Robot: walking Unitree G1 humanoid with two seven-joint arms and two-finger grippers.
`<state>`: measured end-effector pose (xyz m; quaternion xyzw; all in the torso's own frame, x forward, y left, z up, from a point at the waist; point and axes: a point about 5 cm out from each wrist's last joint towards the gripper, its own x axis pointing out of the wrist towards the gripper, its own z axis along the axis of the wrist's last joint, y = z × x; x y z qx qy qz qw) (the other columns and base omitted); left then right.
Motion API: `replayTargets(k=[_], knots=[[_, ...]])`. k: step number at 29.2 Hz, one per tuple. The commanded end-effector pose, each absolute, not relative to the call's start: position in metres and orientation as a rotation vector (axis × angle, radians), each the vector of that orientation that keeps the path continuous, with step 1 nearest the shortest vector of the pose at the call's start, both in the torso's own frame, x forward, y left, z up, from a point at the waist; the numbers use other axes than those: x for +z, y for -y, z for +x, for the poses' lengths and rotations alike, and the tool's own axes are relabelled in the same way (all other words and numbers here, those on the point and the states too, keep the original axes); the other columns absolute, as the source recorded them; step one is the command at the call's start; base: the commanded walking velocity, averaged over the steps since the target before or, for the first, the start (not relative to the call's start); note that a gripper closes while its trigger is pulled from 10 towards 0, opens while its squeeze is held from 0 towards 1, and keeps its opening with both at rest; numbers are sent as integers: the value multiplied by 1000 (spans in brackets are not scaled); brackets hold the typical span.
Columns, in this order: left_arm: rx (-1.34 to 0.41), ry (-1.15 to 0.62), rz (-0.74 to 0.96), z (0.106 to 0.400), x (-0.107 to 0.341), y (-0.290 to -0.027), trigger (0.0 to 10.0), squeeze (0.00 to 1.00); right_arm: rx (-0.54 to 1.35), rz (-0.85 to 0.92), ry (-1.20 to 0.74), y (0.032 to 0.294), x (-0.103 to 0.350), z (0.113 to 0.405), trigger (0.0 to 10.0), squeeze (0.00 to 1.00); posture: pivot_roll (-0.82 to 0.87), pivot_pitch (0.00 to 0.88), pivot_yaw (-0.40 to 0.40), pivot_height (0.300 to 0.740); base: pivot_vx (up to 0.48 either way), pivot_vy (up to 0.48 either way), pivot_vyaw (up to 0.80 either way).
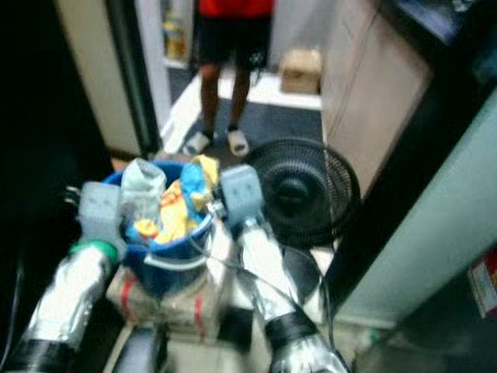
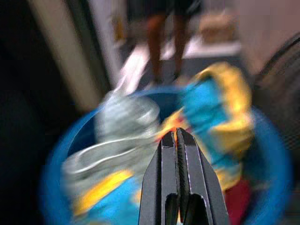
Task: Clothes washing
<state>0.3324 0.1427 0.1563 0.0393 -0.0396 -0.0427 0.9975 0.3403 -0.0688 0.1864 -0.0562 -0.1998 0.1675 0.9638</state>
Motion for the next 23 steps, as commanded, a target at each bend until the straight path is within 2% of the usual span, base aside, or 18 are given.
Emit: replayTargets(k=[1,23], knots=[[-90,3,86,328,139,-144,10000,0,329,-105,307,73,165,340,10000,0,167,88,-45,460,0,0,0],[-78,4,74,329,142,-143,10000,0,341,-79,354,73,175,341,10000,0,166,81,-36,460,0,0,0]])
